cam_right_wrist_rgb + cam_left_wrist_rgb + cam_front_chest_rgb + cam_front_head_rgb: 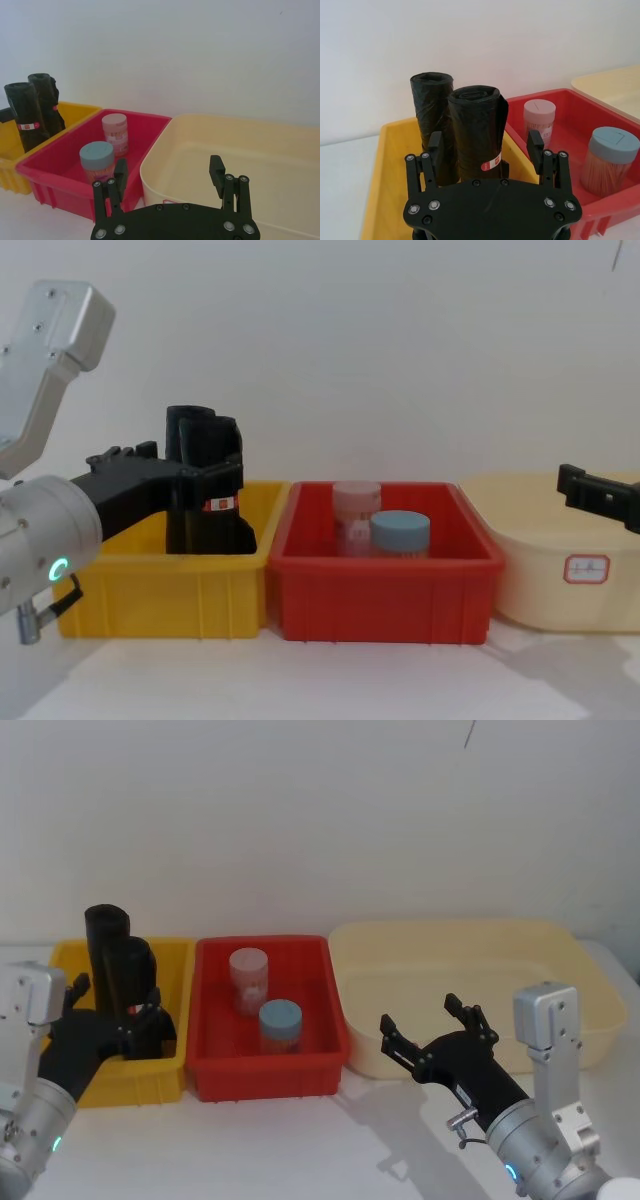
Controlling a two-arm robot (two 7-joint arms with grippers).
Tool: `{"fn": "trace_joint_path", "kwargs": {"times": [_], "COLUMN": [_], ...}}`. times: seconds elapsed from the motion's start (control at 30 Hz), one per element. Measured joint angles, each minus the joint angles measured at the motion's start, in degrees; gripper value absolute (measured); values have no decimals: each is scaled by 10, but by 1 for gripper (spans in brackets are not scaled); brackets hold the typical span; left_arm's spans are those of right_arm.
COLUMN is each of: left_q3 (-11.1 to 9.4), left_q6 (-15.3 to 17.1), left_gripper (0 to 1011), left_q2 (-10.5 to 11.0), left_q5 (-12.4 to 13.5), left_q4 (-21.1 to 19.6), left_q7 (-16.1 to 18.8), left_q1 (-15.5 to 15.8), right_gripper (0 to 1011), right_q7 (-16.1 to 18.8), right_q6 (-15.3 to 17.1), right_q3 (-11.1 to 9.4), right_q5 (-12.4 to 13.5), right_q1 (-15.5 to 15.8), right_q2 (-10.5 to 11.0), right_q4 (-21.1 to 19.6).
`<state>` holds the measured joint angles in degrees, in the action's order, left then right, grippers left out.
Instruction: Pick up the garbage bag with the one hand and transfer it to the other hand.
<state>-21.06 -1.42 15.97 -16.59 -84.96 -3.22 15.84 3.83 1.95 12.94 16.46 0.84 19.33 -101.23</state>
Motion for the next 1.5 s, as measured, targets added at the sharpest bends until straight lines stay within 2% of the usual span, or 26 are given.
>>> {"fn": "trace_joint_path", "kwargs": {"times": [0.57,0.73,1.13,1.37,1.5], "left_q3": [4,5,7,8,8], "left_q6": [-31,-39,-49,-49,-42], "left_gripper": [999,917,579,522,497], "left_q2": [-26,-33,-43,-44,-42], "left_q5": [-14,-17,-19,-17,-13], "left_q4": [94,122,157,158,146], "left_q7": [-48,-61,-85,-90,-93], "left_q1": [53,69,92,95,97], "right_gripper": [1000,1000,1000,1000,1000], "right_q7": [0,0,0,0,0], "right_q6": [0,0,0,0,0], "right_q3": [0,0,0,0,0], "right_q5": [0,0,0,0,0], "right_q1": [0,0,0,0,0], "right_q2": [0,0,0,0,0], "right_q4": [0,0,0,0,0]}}
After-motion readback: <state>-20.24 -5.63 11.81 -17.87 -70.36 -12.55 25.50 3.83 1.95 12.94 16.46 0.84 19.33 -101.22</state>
